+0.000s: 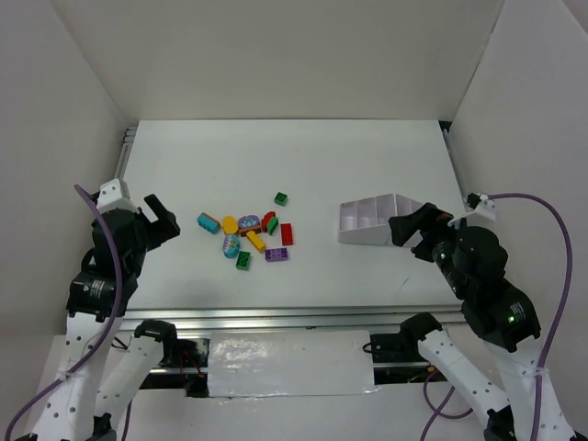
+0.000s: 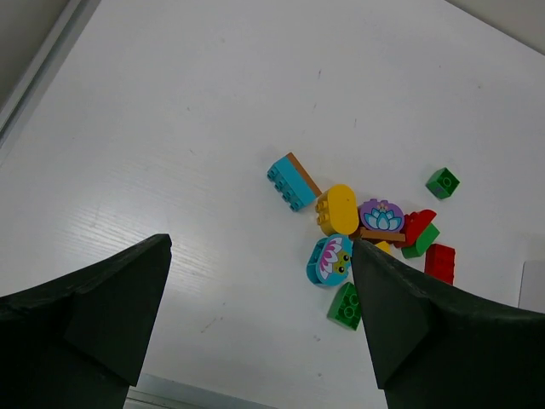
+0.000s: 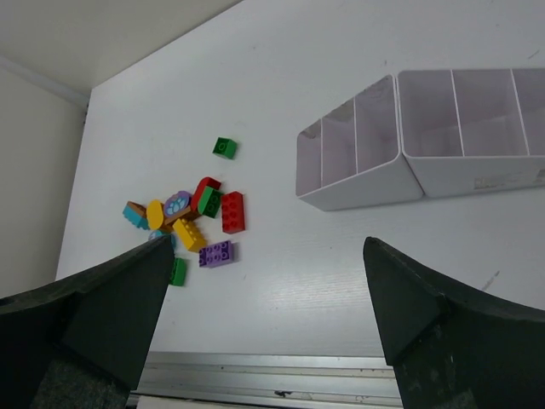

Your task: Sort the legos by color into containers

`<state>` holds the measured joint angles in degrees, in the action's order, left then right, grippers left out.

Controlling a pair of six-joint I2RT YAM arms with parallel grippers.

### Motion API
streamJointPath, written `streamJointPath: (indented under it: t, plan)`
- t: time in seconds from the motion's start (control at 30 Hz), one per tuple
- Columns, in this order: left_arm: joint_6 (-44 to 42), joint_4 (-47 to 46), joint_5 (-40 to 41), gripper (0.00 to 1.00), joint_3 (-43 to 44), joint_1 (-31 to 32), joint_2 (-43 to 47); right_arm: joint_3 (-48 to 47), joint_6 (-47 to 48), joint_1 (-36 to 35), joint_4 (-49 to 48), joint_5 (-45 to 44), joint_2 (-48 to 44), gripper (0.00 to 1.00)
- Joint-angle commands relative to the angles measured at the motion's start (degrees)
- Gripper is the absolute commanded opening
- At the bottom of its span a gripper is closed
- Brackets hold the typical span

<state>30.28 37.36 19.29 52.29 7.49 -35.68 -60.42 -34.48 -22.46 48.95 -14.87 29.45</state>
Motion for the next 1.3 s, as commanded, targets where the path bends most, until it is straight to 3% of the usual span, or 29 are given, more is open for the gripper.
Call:
streamJointPath:
  t: [0.0,0.3,0.57,0.7,0.87,1.03,1.27]
  plan:
    - [0.6,-1.1,0.2,1.0,2.0,-0.2,-0.6,-1.3,-0.5,0.2,-0.9,-0.5,0.1,1.0]
    - [0.7,-1.3,0.0,0.99,1.8,-0.2,-0.3,0.0,0.6,0.1,-3.4,6.0,1.3,1.0]
    - [0.7,-1.5,-0.2,1.0,1.8,-0.2,-0.4,-1.0,-1.2,-0.5,-6.4,10.4,11.1,1.0]
    - [0.7,-1.5,-0.4,1.0,1.8,-0.2,-0.8,-3.6,-4.2,-5.2,-10.1,5.8,18.3,1.0]
    - [0.4,-1.7,-0.8,1.0,1.7,-0.2,-1.0,-11.4,-8.5,-14.2,-14.1,-2.6,33.9,1.0]
    - [0.5,-1.2,-0.2,0.99,1.7,-0.2,-0.9,-22.3,-12.2,-17.1,-15.6,-7.4,54.0,1.0]
    - [0.2,-1.4,-1.0,0.99,1.4,0.2,-0.6,-49.8,-15.8,-18.3,-4.5,-15.4,81.3,1.0]
